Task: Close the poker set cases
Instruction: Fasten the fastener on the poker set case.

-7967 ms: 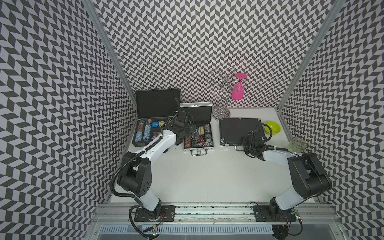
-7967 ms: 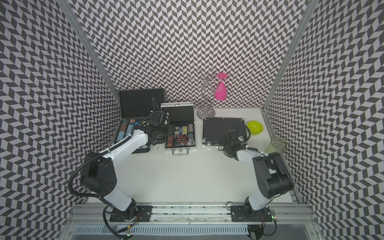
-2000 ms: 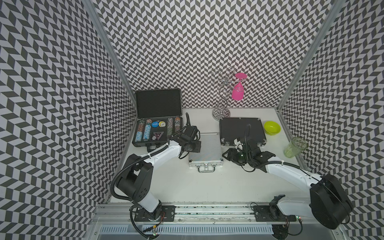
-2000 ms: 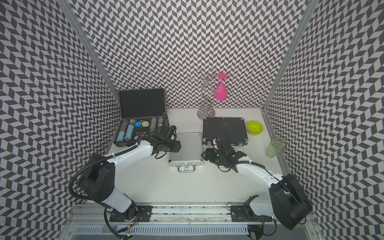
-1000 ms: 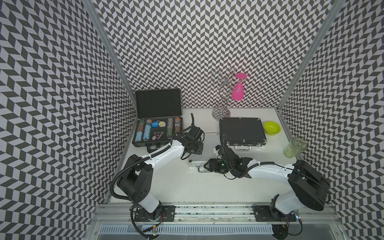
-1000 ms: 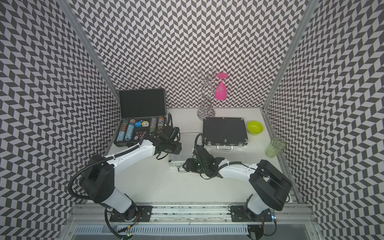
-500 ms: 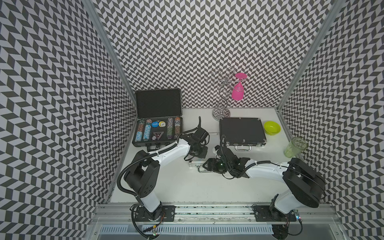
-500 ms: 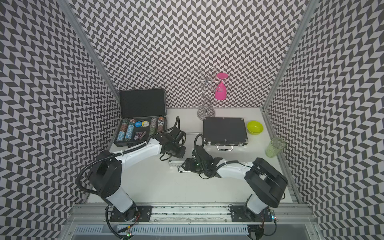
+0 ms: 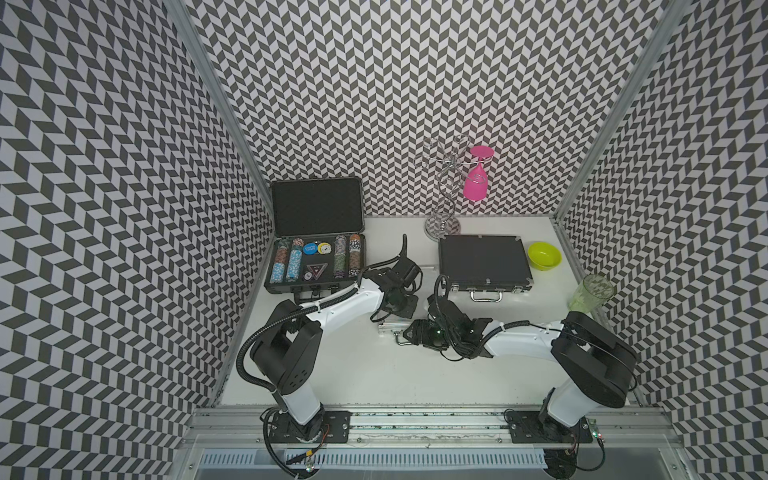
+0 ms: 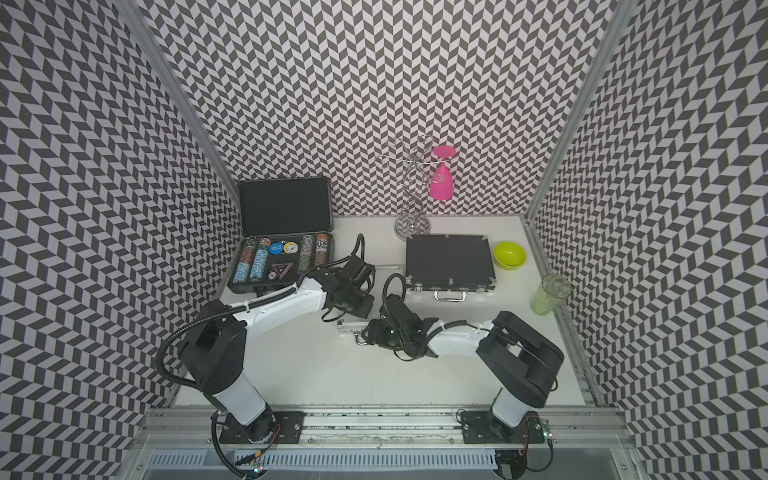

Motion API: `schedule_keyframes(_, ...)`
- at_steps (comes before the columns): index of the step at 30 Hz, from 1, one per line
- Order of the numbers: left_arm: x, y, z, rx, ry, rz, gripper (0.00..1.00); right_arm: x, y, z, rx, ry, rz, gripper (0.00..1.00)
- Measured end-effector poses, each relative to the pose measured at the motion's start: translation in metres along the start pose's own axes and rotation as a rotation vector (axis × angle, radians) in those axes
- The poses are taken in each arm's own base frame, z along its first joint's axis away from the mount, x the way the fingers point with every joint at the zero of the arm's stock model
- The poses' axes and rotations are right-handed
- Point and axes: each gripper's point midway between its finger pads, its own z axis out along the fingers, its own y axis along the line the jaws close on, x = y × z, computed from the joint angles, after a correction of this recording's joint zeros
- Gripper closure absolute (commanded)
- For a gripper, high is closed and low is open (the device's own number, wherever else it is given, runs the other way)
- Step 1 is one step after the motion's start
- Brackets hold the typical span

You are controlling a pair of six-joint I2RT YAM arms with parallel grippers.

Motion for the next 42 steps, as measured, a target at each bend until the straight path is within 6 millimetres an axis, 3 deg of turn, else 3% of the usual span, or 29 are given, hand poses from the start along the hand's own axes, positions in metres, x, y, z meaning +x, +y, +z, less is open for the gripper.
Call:
schedule_keyframes(15, 0.000, 0.000, 0.000, 0.015, -0.018, -0.003, 0.87, -0.004, 0.008, 0.010, -0.061, -0.041, 0.104, 0.37)
schedule_keyframes(36, 0.000, 0.001, -0.001, 0.042, -0.040, -0.016, 0.87, -0.001, 0.012, 0.000, -0.153, -0.062, 0.204, 0.44)
schedule_keyframes(42, 0.000, 0.002, -0.001, 0.050, -0.044, -0.020, 0.87, -0.007, 0.023, -0.007, -0.202, -0.087, 0.205, 0.44)
